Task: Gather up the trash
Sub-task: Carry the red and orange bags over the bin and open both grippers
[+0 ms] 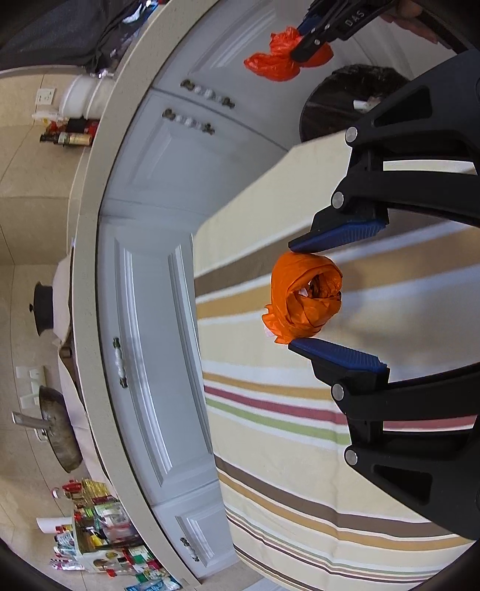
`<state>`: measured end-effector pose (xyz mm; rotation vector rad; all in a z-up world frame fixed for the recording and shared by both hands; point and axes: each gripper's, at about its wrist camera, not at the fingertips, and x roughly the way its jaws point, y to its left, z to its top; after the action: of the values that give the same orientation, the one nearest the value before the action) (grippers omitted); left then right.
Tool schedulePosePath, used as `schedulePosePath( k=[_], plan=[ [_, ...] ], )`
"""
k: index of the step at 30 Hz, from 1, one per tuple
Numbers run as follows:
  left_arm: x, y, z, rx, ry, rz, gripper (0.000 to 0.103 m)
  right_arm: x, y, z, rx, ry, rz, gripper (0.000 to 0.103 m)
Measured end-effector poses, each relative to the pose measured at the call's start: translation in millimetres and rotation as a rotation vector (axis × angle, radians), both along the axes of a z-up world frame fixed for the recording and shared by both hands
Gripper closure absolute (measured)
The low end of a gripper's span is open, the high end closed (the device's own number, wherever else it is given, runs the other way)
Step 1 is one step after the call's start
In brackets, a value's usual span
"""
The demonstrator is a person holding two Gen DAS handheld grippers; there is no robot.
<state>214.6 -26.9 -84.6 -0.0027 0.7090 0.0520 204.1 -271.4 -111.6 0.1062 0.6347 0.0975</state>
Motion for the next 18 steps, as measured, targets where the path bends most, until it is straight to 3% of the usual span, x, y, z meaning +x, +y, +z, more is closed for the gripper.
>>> schedulePosePath(
  k=[18],
  plan=[
    [-44.4, -110.1, 2.5, 0.021, -0.008, -0.225, 0.057, -64.9, -55.5, 10.8, -0.019, 0.008, -0.119, 0.067]
  ],
)
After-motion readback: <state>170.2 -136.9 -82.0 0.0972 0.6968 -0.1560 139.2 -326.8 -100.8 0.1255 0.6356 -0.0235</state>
